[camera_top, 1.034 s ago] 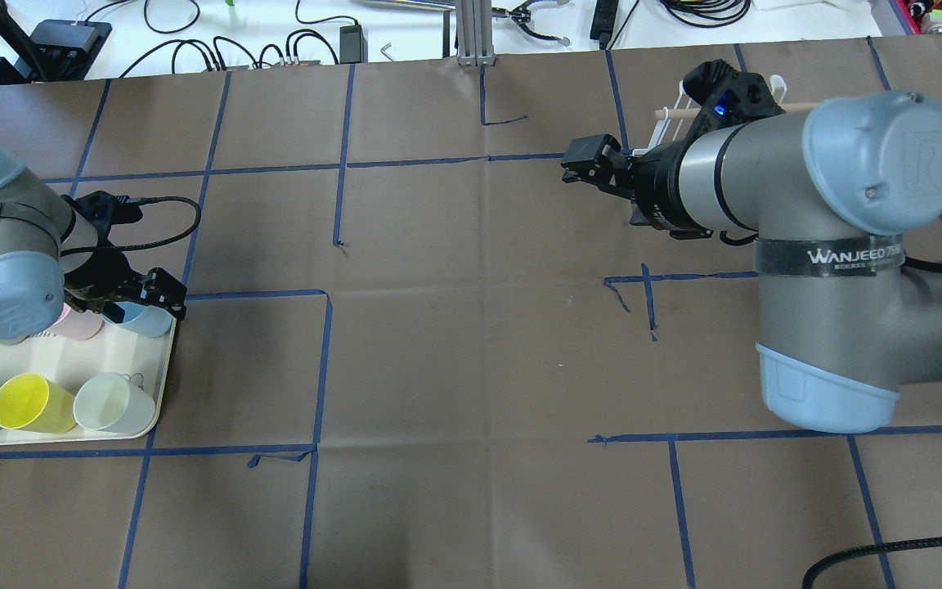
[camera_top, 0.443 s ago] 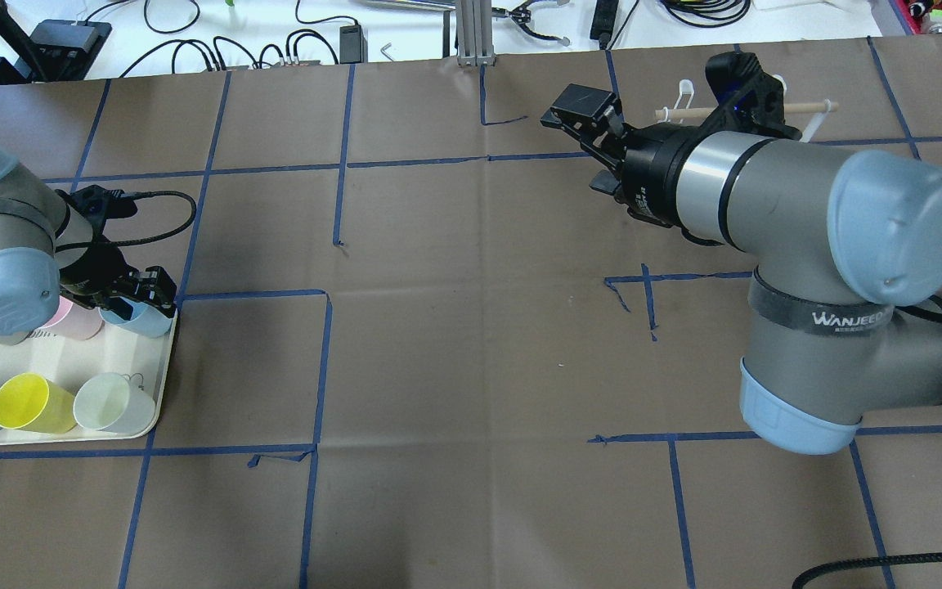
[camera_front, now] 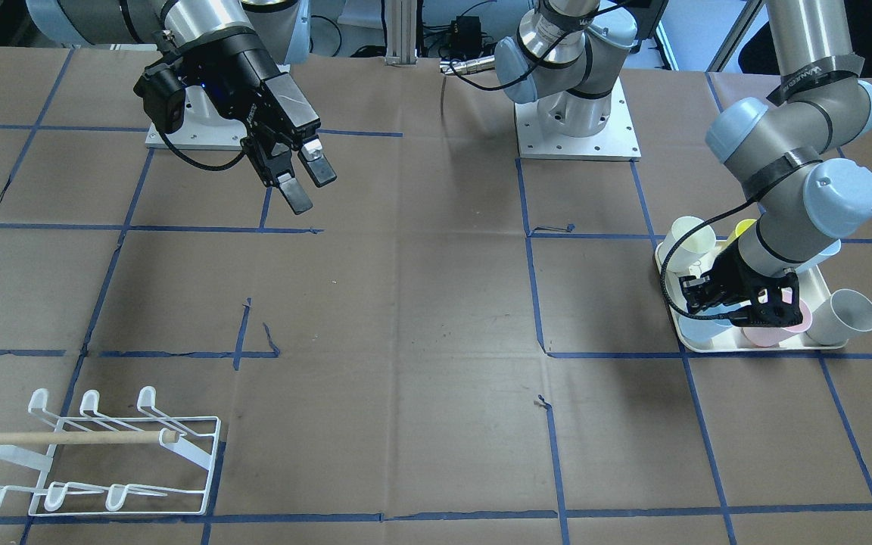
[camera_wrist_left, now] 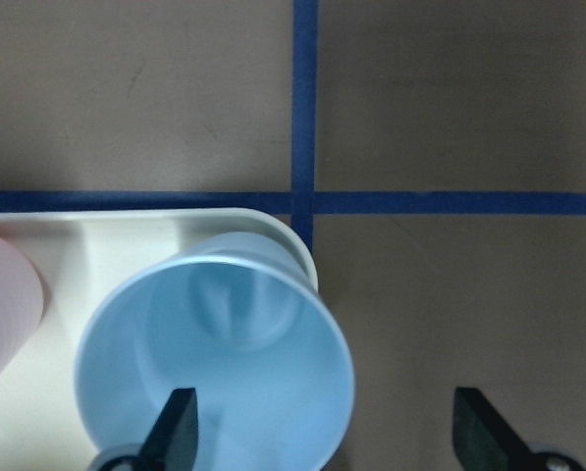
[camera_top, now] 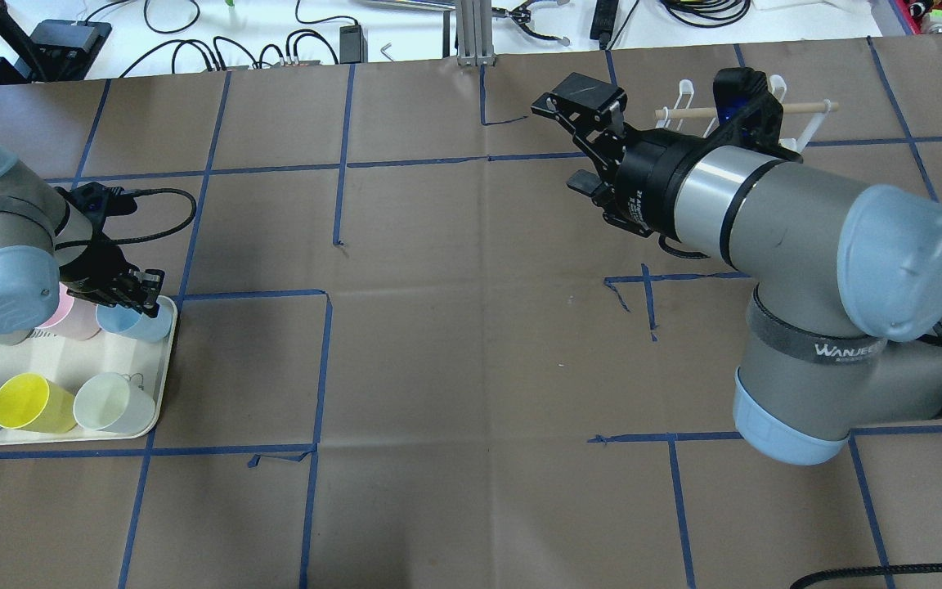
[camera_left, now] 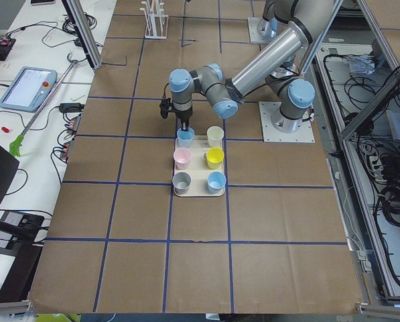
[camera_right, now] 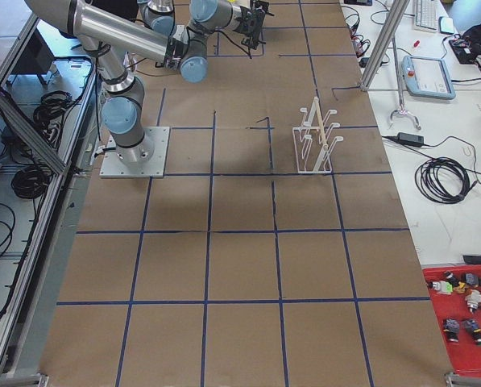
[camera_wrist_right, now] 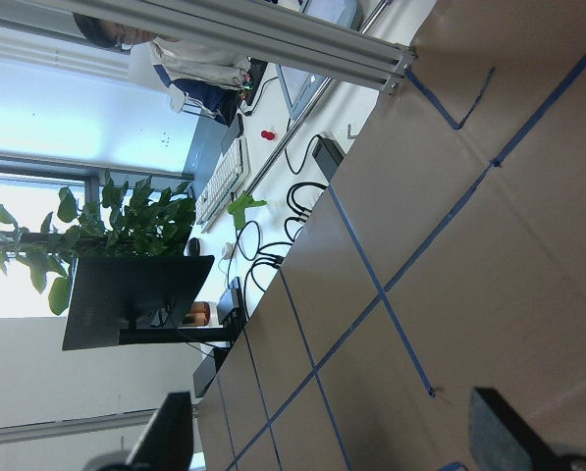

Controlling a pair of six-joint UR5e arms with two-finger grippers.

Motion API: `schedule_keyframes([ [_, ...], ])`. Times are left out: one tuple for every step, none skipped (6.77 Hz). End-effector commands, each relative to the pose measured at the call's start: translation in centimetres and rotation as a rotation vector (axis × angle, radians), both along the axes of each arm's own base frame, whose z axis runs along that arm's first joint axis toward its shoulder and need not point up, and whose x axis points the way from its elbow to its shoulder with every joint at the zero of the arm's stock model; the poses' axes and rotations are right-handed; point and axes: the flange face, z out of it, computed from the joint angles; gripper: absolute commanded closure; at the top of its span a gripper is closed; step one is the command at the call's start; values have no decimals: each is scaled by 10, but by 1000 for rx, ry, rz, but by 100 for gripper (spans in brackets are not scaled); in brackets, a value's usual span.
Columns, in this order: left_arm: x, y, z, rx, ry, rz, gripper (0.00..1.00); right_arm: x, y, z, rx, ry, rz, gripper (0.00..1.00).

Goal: Transfer IKEA cup to right arm and place on rack

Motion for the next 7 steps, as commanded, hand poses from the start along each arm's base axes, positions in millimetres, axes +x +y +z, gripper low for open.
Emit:
schedule_keyframes([
  [5, -19, 29, -48, -20, -6, 100, 3, 2, 2, -4, -28, 28, 0],
  [8, -26, 47, -61, -28, -7, 100, 3, 4, 2, -25, -29, 29, 0],
  [10, -32, 71, -50, -23, -9, 100, 2, 14, -4, -98, -32, 26, 0],
  [11, -42, 110, -38, -17, -15, 100, 0, 27, -17, -84, -90, -8, 0],
  [5, -54, 151, -16, -6, -29, 100, -2, 34, -15, -89, -187, -61, 0],
  [-3, -66, 191, -25, -8, -52, 100, -2, 34, -16, -27, -265, -101, 0],
  [-13, -75, 212, -51, -13, -76, 100, -2, 33, -15, -19, -278, -110, 0],
])
